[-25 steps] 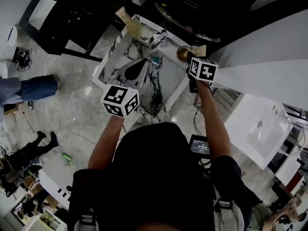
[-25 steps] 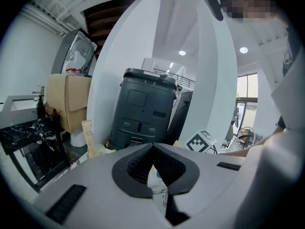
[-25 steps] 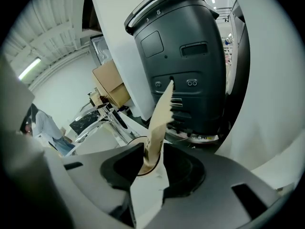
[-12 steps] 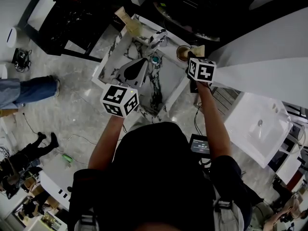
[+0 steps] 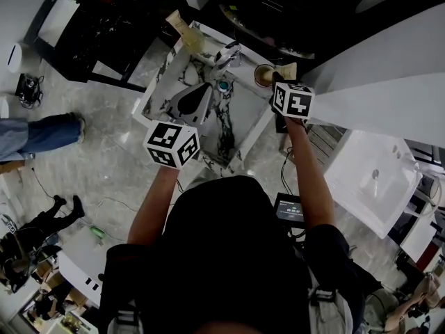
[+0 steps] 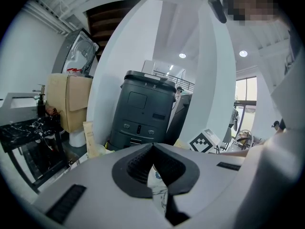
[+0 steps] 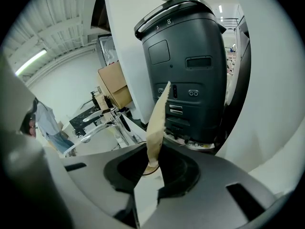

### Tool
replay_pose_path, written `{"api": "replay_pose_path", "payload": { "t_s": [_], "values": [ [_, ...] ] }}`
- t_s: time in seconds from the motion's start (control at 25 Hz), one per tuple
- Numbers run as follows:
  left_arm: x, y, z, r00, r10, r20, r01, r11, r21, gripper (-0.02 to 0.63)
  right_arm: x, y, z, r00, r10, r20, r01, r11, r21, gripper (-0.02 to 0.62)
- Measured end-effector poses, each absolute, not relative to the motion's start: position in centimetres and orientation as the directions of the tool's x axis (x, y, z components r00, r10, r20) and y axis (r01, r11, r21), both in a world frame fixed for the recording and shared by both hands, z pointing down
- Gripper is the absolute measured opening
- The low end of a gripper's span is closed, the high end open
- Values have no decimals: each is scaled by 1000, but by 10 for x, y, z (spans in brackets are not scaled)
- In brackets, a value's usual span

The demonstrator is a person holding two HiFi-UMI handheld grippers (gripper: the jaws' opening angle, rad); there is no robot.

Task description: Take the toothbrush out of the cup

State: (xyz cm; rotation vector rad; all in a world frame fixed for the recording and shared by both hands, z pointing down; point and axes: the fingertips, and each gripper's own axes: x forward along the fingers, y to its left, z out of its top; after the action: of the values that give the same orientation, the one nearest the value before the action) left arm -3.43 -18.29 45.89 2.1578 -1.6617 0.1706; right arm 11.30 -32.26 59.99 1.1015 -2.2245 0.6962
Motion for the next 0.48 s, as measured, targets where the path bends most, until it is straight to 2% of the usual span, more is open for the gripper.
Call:
{"api": "replay_pose_path", "payload": {
  "t_s": [0.48],
  "values": [
    [-35, -174, 441, 309, -903, 297, -940, -243, 239, 11, 117, -316, 568, -498, -603, 623, -843, 505, -185, 67]
  ]
}}
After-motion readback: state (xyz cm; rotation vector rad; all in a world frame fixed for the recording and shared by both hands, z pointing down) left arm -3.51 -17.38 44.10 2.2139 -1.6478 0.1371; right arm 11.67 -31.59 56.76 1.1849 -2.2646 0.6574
